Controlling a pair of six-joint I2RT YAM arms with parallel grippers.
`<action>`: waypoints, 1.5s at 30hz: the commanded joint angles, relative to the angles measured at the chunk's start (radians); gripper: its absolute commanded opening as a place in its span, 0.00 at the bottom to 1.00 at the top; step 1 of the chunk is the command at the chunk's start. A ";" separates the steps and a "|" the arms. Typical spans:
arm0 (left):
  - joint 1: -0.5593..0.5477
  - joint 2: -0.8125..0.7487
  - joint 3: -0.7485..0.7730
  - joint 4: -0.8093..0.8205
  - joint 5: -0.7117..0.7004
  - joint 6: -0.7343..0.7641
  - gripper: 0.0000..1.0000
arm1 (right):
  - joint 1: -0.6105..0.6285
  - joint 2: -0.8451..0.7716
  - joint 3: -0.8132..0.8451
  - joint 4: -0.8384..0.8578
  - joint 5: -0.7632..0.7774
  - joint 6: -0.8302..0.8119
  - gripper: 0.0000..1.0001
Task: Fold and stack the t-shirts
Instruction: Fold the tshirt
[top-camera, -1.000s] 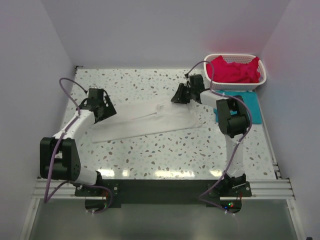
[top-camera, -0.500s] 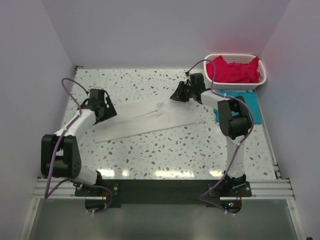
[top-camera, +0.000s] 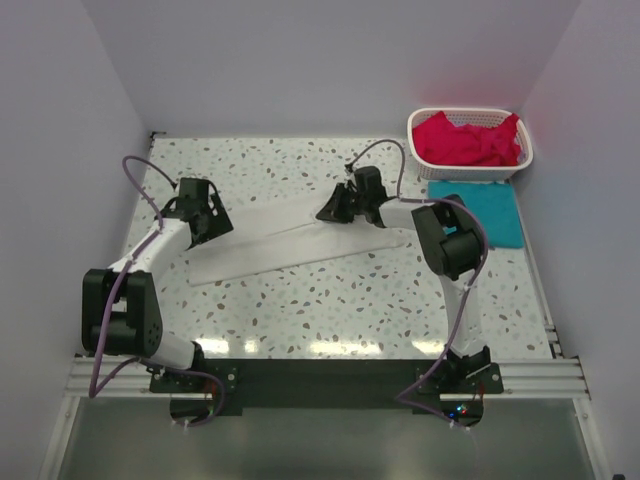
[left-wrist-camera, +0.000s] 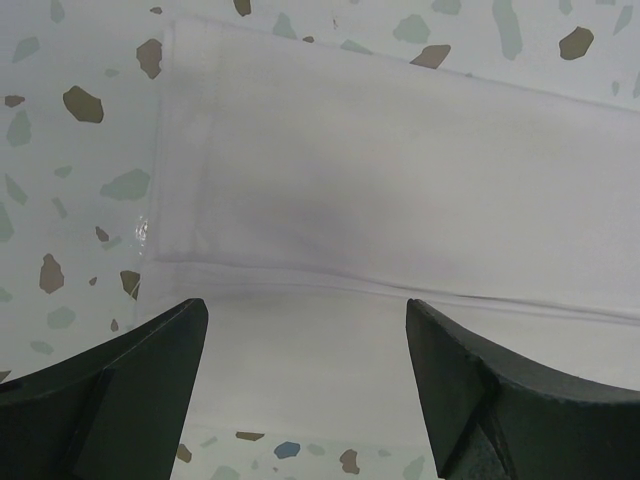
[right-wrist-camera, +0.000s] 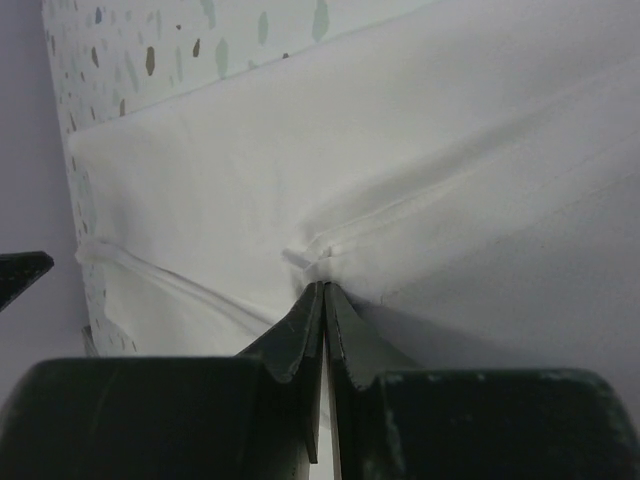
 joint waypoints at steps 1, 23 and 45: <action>0.002 -0.018 0.013 0.016 -0.032 0.020 0.86 | 0.002 -0.002 0.065 -0.064 0.066 -0.062 0.07; -0.001 0.370 0.339 -0.040 0.005 0.112 0.86 | -0.003 -0.573 -0.479 -0.221 0.441 -0.107 0.40; -0.053 0.081 -0.189 -0.029 0.341 -0.177 0.78 | -0.175 0.152 0.364 -0.526 0.302 -0.346 0.38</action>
